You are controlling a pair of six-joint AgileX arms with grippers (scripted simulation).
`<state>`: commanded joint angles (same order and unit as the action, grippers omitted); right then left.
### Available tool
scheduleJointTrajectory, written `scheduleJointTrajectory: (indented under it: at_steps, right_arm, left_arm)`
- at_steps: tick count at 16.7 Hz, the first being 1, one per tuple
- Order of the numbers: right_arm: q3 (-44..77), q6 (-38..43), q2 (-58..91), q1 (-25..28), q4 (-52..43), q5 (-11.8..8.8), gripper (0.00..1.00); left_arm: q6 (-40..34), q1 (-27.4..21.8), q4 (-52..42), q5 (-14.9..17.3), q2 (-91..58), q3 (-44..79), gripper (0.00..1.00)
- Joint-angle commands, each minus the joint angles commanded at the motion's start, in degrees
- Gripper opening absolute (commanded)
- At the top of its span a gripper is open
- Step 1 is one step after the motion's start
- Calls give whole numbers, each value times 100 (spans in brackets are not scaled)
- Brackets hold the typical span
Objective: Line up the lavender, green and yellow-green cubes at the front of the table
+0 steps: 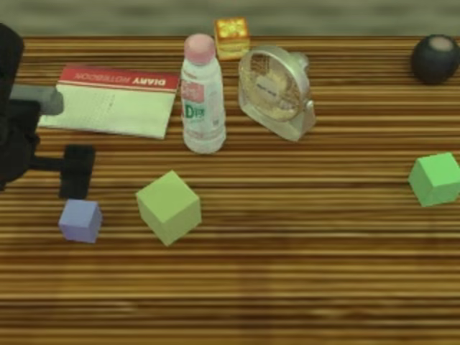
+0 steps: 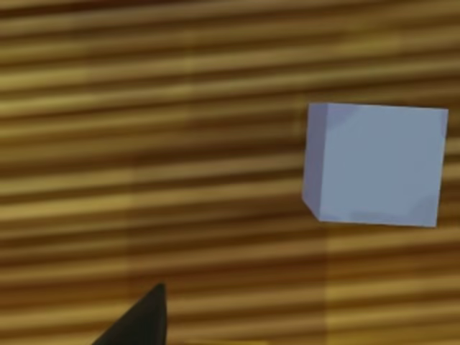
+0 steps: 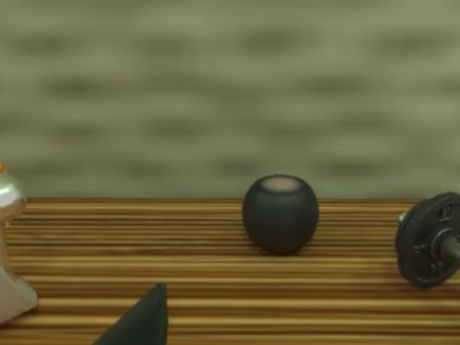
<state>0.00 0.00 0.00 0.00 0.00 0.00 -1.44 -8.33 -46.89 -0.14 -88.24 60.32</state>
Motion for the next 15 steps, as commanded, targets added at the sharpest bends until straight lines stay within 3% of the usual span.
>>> scheduleJointTrajectory:
  at_steps: [6,15]
  right_arm:
    - [0,0,0,0,0,0,100]
    - [0,0,0,0,0,0,100]
  left_arm:
    - [-34,-182,-918,16,-1817,1365,100]
    - [-27,-183,-921,19,-2075,1468,100]
